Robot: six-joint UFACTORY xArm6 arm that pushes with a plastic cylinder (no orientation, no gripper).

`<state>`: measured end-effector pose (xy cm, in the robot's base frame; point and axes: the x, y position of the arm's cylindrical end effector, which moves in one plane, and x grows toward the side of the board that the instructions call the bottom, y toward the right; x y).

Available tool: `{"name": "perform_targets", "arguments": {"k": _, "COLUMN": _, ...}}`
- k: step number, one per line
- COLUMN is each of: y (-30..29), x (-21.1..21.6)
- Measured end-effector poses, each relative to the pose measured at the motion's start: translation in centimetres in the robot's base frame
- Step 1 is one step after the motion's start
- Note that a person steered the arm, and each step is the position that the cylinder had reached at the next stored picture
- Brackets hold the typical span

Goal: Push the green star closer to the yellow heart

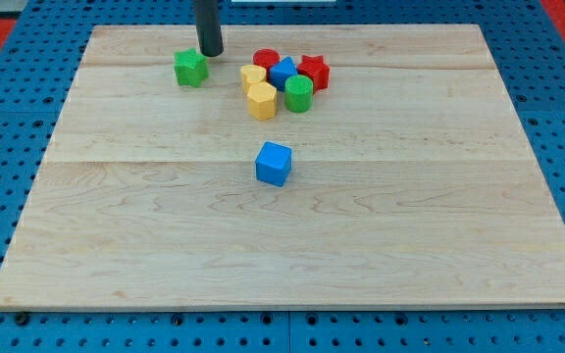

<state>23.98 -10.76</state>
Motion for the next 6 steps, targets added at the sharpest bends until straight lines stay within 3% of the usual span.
{"name": "perform_targets", "arguments": {"k": 1, "y": -4.7, "x": -1.6}}
{"name": "perform_targets", "arguments": {"k": 2, "y": -6.9, "x": 1.5}}
{"name": "perform_targets", "arguments": {"k": 4, "y": 0.5, "x": 3.6}}
{"name": "perform_targets", "arguments": {"k": 5, "y": -0.2, "x": 3.6}}
{"name": "perform_targets", "arguments": {"k": 6, "y": -4.4, "x": 6.3}}
